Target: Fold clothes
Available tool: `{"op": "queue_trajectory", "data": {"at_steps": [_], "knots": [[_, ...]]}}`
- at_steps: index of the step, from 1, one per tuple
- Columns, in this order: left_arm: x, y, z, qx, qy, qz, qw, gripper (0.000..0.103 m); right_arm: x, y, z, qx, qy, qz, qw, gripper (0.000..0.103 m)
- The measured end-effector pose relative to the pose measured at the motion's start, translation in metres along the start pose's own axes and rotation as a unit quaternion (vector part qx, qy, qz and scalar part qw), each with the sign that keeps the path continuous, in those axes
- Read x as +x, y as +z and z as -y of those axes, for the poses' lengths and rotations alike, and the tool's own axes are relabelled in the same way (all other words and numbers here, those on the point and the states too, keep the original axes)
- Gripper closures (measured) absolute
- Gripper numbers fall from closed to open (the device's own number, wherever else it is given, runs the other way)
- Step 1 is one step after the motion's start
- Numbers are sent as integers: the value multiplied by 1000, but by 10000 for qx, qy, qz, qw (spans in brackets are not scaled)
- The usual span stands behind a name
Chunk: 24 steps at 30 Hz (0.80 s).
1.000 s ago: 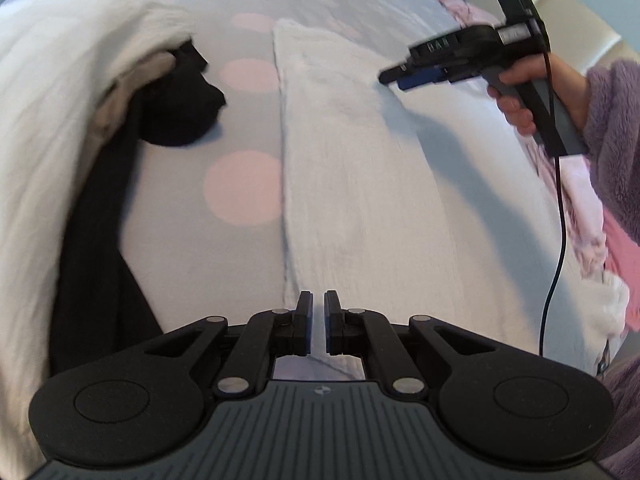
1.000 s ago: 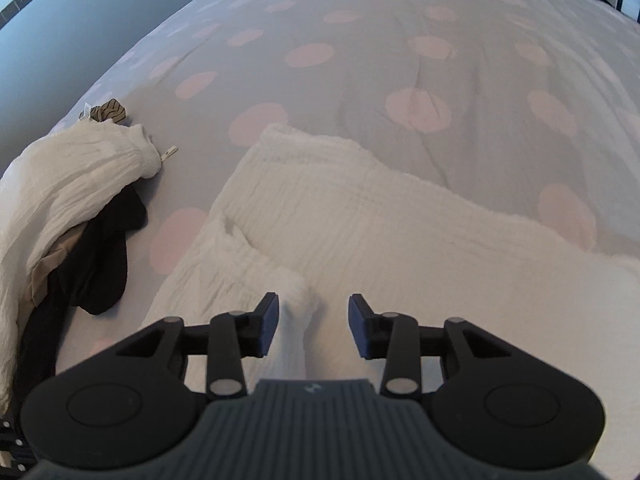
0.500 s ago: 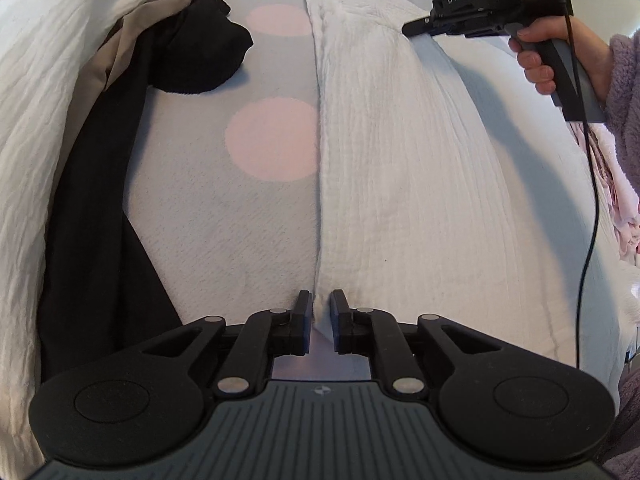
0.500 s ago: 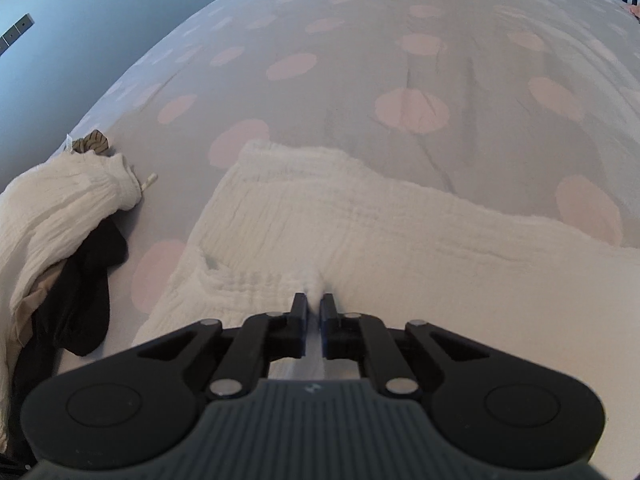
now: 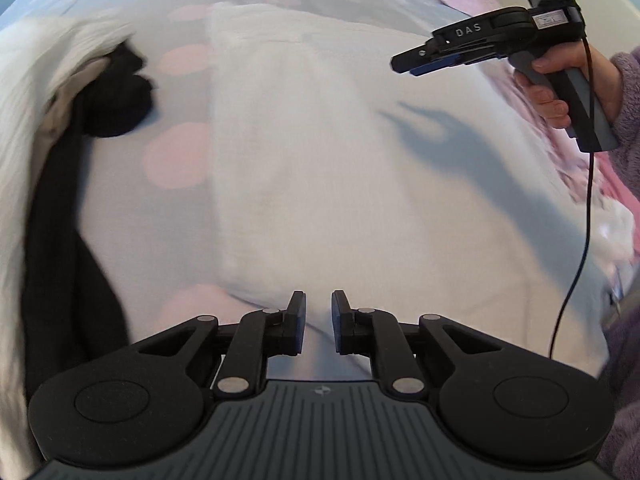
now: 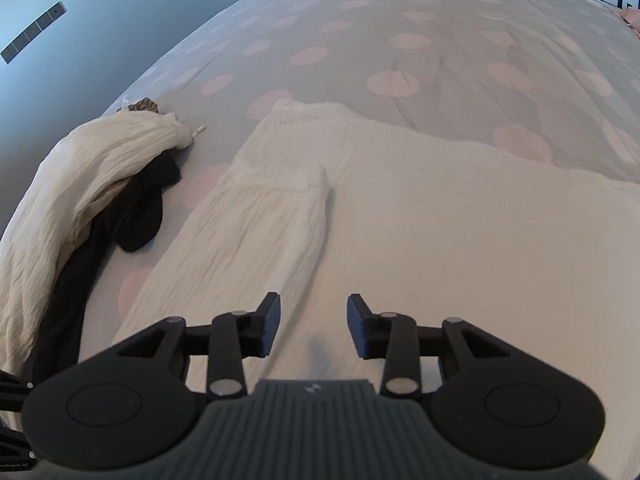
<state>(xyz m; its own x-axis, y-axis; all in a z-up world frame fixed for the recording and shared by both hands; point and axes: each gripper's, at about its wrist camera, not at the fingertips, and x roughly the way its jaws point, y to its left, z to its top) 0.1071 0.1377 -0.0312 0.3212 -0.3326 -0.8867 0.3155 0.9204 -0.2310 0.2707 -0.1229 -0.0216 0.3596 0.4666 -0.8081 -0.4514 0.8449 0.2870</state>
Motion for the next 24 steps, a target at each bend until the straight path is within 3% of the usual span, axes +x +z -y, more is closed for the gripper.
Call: {"op": "queue_trajectory", "data": {"at_steps": [7, 13, 19, 24], "knots": [[-14, -17, 62, 311, -69, 181, 9993, 92, -119, -76, 42, 304, -201, 305, 9989, 54], [-27, 0, 111, 367, -176, 551, 9977, 92, -235, -145, 106, 789, -1013, 877, 9878, 48], [-25, 22, 171, 460, -598, 842, 9936, 92, -318, -233, 182, 1801, -1853, 1246, 9580, 48], [-4, 32, 207, 479, -800, 793, 9925, 90, -361, -311, 233, 2709, -2303, 1591, 9210, 48]]}}
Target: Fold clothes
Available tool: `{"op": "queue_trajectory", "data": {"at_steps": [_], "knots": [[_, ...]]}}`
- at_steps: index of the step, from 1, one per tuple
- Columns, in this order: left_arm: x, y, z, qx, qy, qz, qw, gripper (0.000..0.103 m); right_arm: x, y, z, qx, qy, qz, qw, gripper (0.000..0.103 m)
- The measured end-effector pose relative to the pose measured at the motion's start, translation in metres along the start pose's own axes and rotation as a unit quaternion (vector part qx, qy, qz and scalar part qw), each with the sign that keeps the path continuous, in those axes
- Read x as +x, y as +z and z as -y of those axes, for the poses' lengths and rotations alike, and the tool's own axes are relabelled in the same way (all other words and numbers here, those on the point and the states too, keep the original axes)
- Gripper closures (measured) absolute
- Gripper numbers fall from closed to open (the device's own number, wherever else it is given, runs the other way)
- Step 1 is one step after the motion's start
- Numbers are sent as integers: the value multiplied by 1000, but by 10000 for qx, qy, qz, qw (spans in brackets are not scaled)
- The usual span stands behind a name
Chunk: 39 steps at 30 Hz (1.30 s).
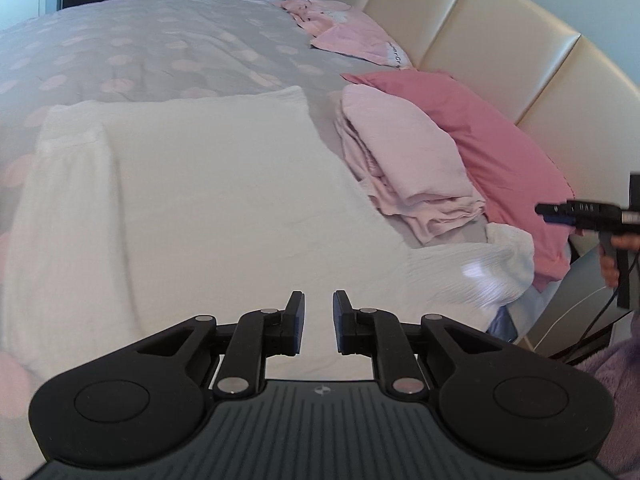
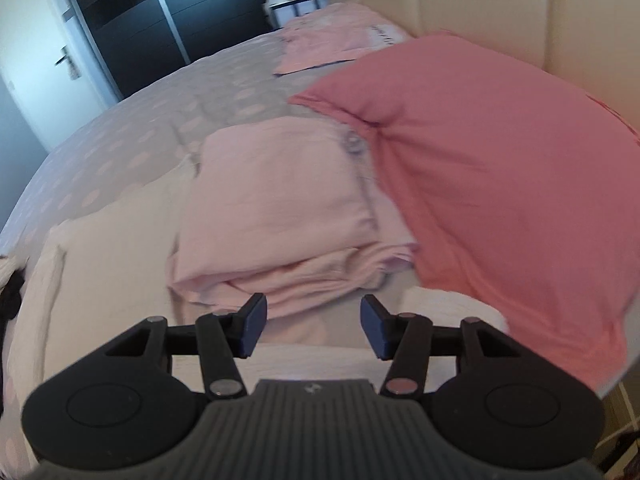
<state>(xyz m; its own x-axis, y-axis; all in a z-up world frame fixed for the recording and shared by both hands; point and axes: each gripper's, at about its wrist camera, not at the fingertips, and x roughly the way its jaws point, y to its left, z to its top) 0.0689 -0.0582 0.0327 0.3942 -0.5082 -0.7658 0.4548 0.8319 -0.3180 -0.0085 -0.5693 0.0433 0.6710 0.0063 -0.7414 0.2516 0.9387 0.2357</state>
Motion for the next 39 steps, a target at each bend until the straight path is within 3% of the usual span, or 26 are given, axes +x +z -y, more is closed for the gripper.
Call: {"op": "queue_trajectory", "data": {"at_steps": [5, 8, 15, 17, 19, 21, 26, 31, 39], "knots": [[29, 8, 17, -20, -34, -135, 9999, 89, 3, -19, 68, 801, -464, 101, 9957, 48], [42, 11, 21, -46, -62, -204, 9998, 89, 21, -17, 83, 807, -771, 81, 9937, 48], [67, 9, 15, -151, 91, -389, 9991, 89, 71, -20, 118, 1358, -922, -334, 9859, 50], [72, 9, 11, -173, 140, -434, 9988, 89, 80, -25, 124, 1454, -905, -441, 9842, 57], [76, 9, 8, -213, 172, -467, 9985, 89, 80, -27, 127, 1529, -839, -418, 9838, 83], [79, 10, 6, -246, 158, -491, 9984, 89, 73, -27, 123, 1586, -610, -377, 9847, 87], [80, 15, 15, -129, 44, -457, 9989, 89, 38, -22, 81, 1557, 300, -210, 9871, 88], [74, 19, 31, 20, -80, -300, 9995, 89, 13, -18, 11, 1216, 1210, -217, 9849, 88], [50, 12, 29, -2, -127, -55, 9999, 89, -7, -25, -106, 546, 2064, -216, 9767, 88]]}}
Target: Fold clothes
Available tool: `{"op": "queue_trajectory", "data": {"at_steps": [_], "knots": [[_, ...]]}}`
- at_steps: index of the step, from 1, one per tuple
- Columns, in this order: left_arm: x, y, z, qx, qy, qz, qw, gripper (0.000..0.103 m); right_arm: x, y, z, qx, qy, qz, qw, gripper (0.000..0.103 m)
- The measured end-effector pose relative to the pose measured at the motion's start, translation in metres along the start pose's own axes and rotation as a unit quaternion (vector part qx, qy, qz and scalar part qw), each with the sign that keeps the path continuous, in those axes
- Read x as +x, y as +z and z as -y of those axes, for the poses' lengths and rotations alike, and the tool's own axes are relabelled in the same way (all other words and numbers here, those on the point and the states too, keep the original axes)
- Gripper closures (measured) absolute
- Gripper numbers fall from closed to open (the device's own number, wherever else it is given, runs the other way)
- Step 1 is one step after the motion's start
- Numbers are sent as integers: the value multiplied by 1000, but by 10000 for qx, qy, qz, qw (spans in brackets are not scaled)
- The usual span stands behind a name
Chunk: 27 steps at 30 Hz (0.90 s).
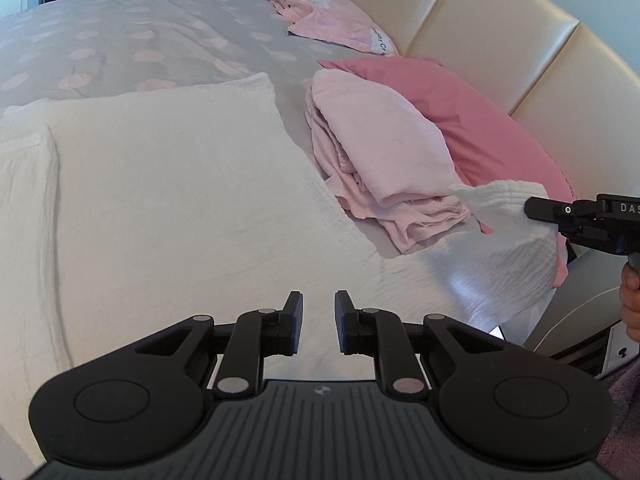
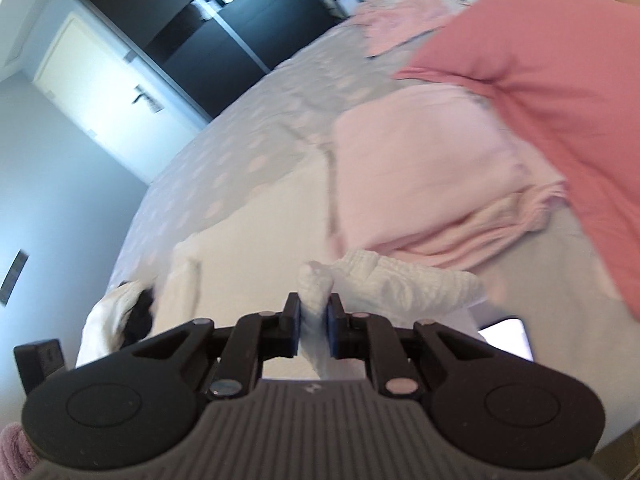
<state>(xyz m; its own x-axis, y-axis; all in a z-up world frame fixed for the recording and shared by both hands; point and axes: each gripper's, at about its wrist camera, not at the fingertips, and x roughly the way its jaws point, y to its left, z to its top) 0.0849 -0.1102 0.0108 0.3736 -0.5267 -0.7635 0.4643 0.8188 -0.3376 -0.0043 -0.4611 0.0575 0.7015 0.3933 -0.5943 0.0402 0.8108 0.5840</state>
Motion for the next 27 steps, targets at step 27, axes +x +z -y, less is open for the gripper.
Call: {"op": "queue_trajectory", "data": {"at_steps": [27], "knots": [[-48, -72, -87, -467, 657, -6, 9967, 61, 134, -176, -148, -2231, 418, -1628, 9602, 51]]}}
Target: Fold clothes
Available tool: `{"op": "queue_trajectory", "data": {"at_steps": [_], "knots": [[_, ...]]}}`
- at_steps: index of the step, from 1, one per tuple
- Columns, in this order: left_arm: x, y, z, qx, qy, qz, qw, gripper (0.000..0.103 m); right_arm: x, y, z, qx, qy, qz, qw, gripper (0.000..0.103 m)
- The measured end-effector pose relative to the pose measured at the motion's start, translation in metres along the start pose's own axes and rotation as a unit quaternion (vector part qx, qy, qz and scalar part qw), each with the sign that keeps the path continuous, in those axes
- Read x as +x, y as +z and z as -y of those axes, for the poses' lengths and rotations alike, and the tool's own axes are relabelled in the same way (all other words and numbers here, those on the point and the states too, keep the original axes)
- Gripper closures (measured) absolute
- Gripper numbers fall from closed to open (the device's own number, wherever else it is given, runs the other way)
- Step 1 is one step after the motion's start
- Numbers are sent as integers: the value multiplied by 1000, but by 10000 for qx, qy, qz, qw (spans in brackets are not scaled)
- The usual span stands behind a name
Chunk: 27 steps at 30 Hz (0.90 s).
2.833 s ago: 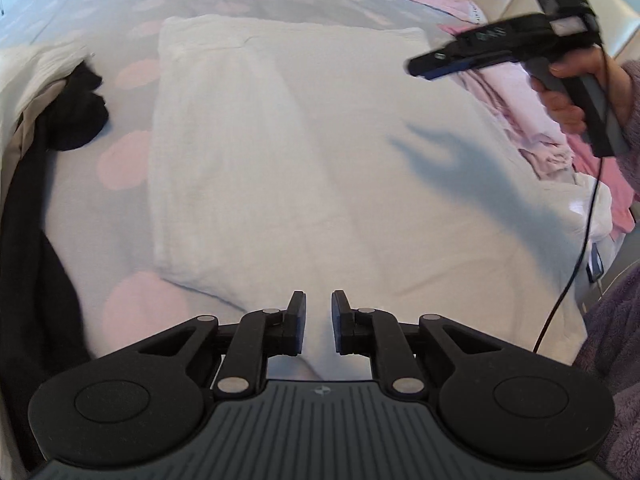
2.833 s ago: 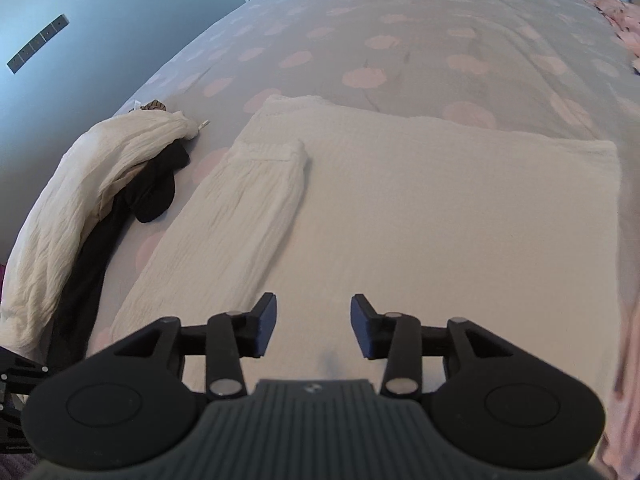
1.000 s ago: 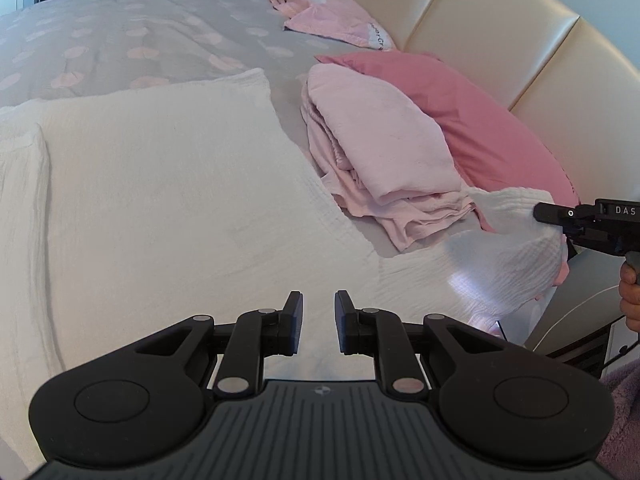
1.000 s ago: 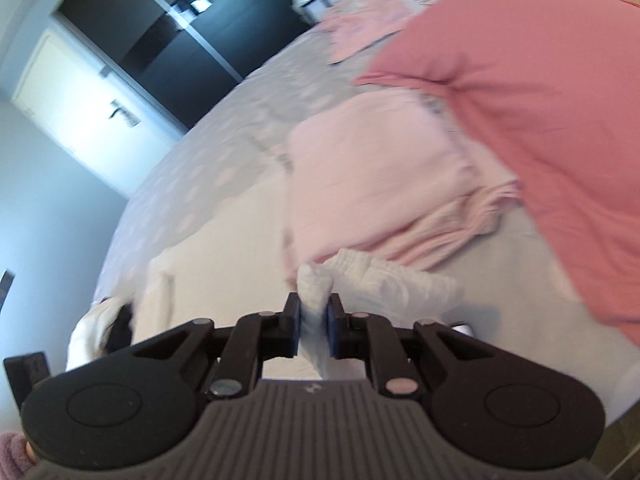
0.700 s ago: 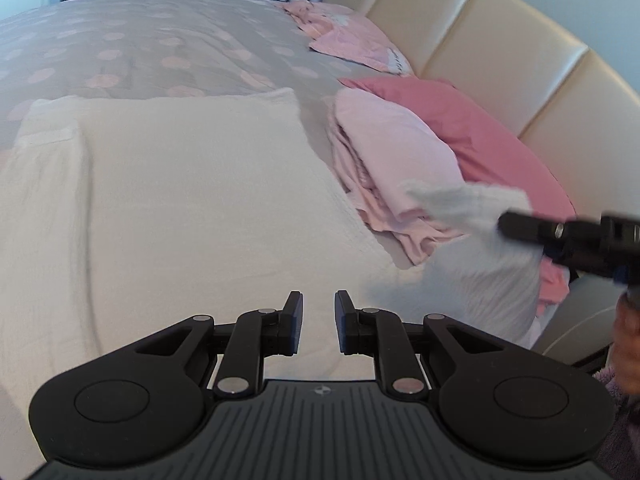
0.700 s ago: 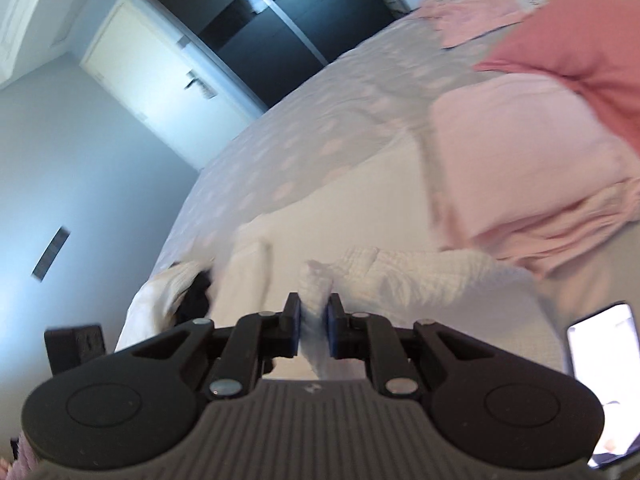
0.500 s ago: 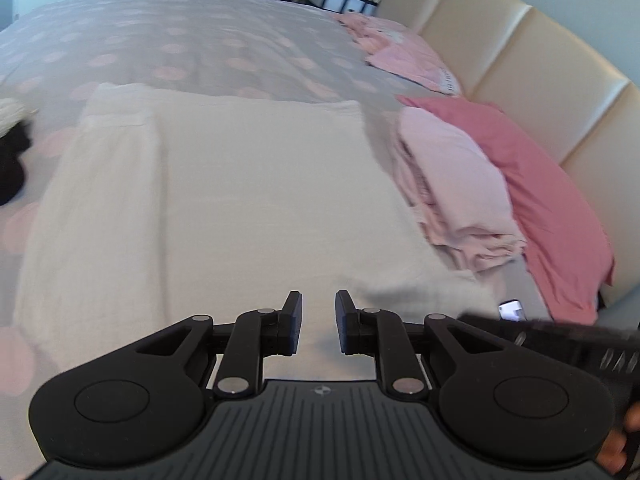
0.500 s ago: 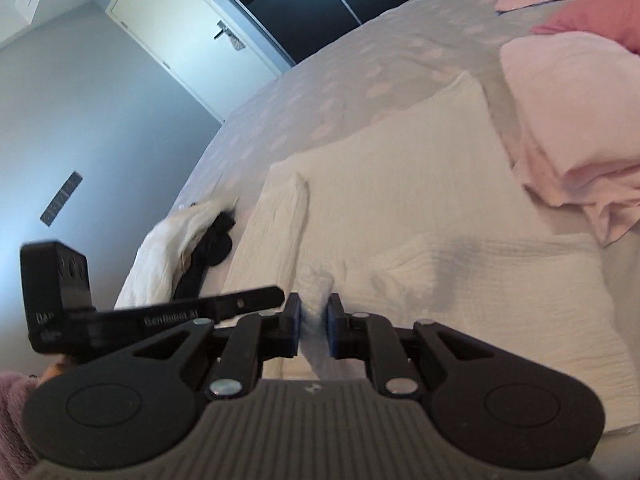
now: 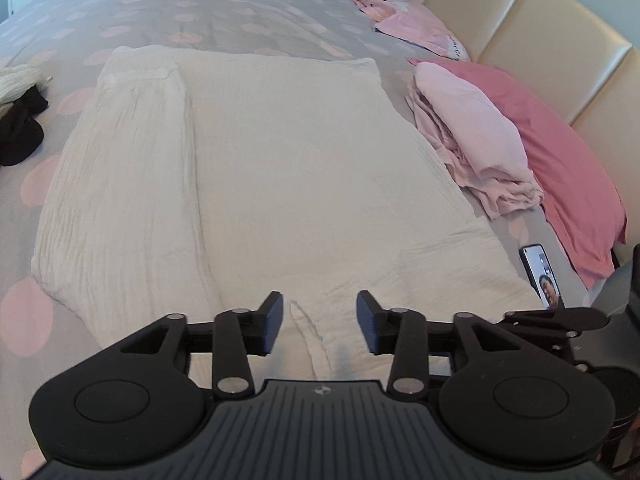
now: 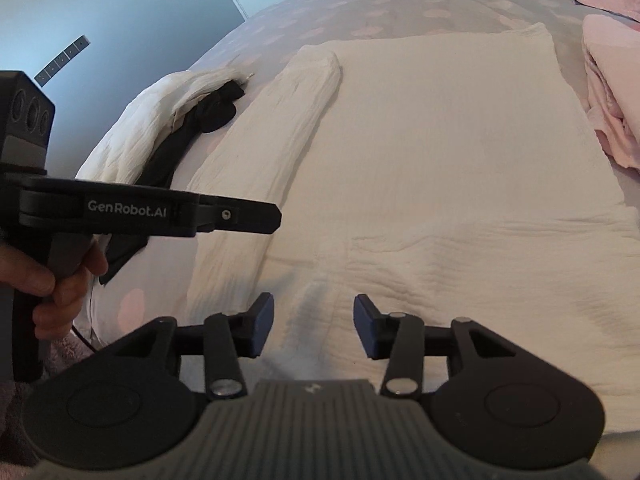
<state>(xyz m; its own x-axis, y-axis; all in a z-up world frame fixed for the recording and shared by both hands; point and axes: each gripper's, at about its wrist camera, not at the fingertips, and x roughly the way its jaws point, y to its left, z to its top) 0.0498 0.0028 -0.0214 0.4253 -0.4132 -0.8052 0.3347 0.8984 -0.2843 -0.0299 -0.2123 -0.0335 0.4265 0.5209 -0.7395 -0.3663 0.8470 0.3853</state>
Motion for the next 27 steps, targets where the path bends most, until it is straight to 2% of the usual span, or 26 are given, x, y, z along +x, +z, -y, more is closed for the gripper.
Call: {"op": "queue_trajectory", "data": {"at_steps": [3, 7, 10, 13, 15, 16, 18, 20, 23, 27], "knots": [[5, -5, 6, 148, -32, -80, 9999, 60, -16, -11, 4, -114, -112, -47, 9999, 48], [25, -5, 13, 361, 173, -200, 9990, 58, -34, -22, 16, -249, -447, -167, 9985, 48], [47, -5, 20, 651, 339, -241, 9970, 58, -44, -23, 28, -240, -592, -290, 9975, 48], [67, -7, 27, 891, 262, -387, 9949, 58, -58, -18, 42, -318, -750, -315, 9962, 48], [81, -9, 29, 957, 250, -592, 9933, 65, -68, -12, 53, -426, -894, -299, 9946, 48], [85, -9, 29, 952, 312, -623, 9930, 72, -74, -8, 61, -497, -1031, -287, 9930, 48], [84, -11, 31, 1056, 355, -589, 9920, 81, -85, 1, 79, -621, -1337, -288, 9886, 48], [77, -10, 36, 1168, 341, -537, 9911, 97, -93, 13, 100, -648, -1682, -306, 9831, 48], [58, -5, 46, 1182, 247, -297, 9922, 97, -96, 38, 140, -352, -1927, -355, 9800, 49], [29, 8, 52, 1130, 230, 76, 9933, 97, -86, 72, 189, 260, -1691, -415, 9844, 65]]}}
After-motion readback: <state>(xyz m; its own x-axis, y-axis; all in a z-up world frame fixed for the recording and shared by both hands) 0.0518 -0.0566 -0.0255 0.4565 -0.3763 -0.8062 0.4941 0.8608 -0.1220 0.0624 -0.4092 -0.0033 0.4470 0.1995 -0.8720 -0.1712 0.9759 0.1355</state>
